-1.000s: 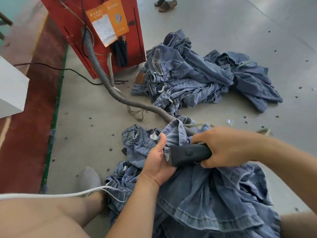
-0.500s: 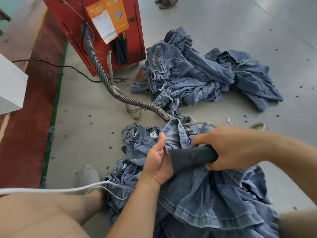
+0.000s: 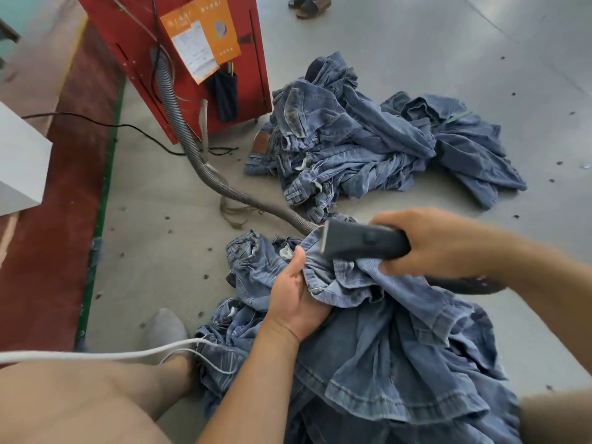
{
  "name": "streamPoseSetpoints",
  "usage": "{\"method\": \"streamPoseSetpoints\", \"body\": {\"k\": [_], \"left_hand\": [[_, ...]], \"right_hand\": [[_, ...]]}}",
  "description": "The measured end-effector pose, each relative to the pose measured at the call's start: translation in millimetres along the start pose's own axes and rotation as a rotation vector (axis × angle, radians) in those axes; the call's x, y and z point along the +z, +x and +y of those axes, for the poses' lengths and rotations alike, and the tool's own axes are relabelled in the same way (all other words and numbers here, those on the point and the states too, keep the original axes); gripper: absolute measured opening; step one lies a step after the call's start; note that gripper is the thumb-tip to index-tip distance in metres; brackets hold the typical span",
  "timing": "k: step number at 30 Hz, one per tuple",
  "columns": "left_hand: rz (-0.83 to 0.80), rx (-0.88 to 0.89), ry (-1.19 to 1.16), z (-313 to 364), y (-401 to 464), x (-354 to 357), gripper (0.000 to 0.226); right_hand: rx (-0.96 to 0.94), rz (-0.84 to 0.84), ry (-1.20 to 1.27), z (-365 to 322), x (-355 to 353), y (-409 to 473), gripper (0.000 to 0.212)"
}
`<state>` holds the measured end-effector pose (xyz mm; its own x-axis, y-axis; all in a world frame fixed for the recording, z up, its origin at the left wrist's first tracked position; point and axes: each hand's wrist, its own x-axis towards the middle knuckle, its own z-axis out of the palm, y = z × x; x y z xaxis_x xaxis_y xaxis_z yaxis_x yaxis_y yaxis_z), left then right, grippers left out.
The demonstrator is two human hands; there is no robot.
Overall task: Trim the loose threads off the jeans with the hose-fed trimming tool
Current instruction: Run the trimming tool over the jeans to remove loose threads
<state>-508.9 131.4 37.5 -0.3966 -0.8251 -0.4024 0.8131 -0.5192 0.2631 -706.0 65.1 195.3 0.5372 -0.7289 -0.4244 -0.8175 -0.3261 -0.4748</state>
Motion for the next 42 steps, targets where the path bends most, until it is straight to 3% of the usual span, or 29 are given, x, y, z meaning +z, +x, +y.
{"method": "streamPoseSetpoints", "body": {"k": [3,6,11,13,16,17,19,22,25,27,30,33,35,37,40,42], "left_hand": [[-0.054,-0.003,-0.043,-4,0,-3,0.068],[-0.098,-0.016,-0.054,-7,-1,-8,0.068],[0.032,-0.022,0.043,4,4,-8,0.066],[0.195,0.052,0.198,9,9,-7,0.056],[0.382,0.136,0.448,14,14,-7,0.036],[0.376,0.138,0.543,15,13,-8,0.035],[0.299,0.093,0.741,18,9,-15,0.054],[0.203,-0.016,1.201,27,3,-26,0.074],[0.241,-0.004,1.503,31,5,-36,0.033],[0.359,0.103,1.418,24,8,-38,0.025],[0.726,0.186,1.055,10,14,-37,0.036],[0.756,0.095,0.674,7,16,-28,0.042],[0.756,0.086,0.757,7,18,-17,0.06],[0.769,0.139,0.939,5,20,-8,0.061],[0.758,0.162,0.959,-2,21,6,0.069],[0.747,0.181,0.969,-8,21,10,0.057]], "right_hand": [[0.132,-0.037,0.003,11,1,5,0.02],[0.124,-0.117,-0.103,5,21,17,0.02],[0.131,0.252,-0.058,9,23,40,0.028],[0.178,0.313,-0.044,18,14,36,0.039],[0.197,0.24,-0.028,25,25,21,0.055],[0.206,0.198,-0.057,27,35,17,0.056],[0.229,0.15,-0.147,33,54,16,0.049],[0.336,0.221,-0.148,51,55,23,0.031],[0.472,0.311,-0.075,76,34,23,0.035],[0.527,0.353,-0.036,90,23,18,0.036],[0.561,0.324,-0.03,97,19,13,0.034],[0.515,0.247,-0.06,94,26,14,0.032],[0.451,0.277,-0.072,87,27,14,0.033],[0.373,0.37,-0.06,76,23,13,0.039],[0.293,0.416,-0.013,55,20,14,0.048],[0.294,0.369,-0.022,45,28,22,0.051]]}}
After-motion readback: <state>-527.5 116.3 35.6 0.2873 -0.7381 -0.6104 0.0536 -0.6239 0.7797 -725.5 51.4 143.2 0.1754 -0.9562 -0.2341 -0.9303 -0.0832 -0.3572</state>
